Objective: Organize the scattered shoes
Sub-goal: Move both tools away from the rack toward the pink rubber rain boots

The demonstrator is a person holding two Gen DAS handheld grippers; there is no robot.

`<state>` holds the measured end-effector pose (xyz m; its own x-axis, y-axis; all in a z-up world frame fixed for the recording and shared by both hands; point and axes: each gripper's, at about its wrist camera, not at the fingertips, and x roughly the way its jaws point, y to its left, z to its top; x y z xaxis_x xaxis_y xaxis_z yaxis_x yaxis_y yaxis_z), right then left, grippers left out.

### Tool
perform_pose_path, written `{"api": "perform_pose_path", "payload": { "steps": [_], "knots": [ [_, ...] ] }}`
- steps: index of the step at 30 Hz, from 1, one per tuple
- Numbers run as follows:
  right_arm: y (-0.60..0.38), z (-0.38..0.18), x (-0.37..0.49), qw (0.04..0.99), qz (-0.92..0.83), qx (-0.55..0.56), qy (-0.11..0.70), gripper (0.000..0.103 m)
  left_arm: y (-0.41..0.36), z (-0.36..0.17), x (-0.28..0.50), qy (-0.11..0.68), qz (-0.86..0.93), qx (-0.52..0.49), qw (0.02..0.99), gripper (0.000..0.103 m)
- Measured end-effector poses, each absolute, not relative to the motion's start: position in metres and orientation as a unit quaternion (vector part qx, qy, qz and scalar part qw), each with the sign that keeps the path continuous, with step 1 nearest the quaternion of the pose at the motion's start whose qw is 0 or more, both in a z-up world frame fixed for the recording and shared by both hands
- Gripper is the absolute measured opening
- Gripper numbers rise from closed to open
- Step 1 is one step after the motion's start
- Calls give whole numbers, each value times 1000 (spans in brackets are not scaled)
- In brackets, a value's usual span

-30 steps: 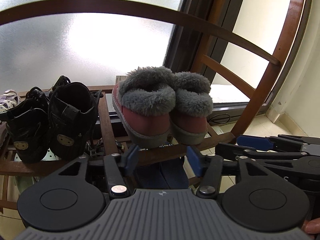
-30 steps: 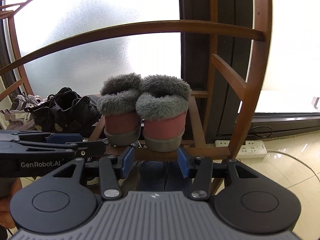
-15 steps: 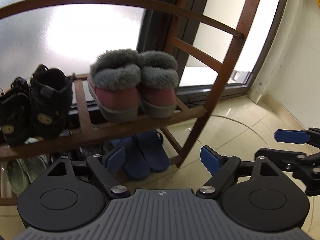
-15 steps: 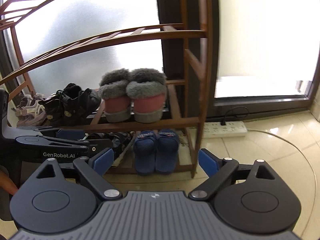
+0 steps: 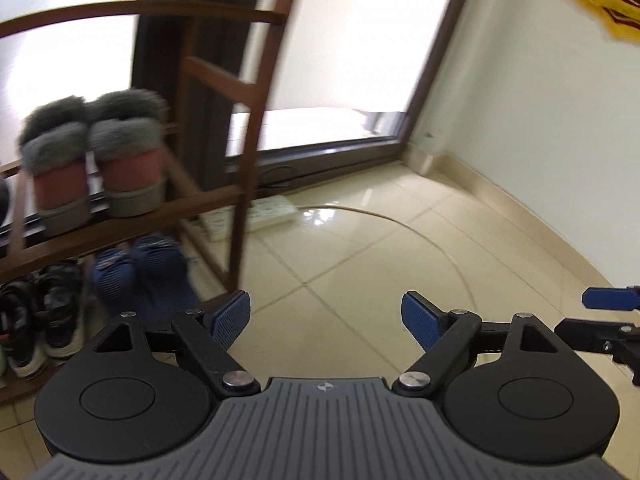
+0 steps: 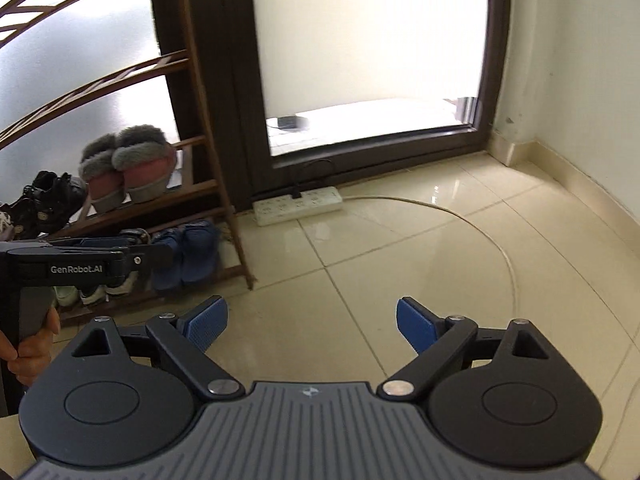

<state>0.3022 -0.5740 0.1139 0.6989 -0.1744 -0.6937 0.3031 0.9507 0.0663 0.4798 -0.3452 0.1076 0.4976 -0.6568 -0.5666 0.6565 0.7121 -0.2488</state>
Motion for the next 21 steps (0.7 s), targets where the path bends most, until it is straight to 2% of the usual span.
{"api": "perform_pose_path", "payload": {
  "steps": [8, 15, 21],
  "knots": [
    [-620, 130, 250, 906, -195, 94, 364, 95, -383, 80, 438, 317, -435, 58, 841, 85],
    [-644, 68, 233, 882, -217, 122, 399, 95, -412, 49, 402, 308, -479, 112, 815, 86],
    [-652, 4, 224, 856, -202, 142, 454, 95, -415, 1, 385, 351, -522, 119, 768, 85]
  ]
}}
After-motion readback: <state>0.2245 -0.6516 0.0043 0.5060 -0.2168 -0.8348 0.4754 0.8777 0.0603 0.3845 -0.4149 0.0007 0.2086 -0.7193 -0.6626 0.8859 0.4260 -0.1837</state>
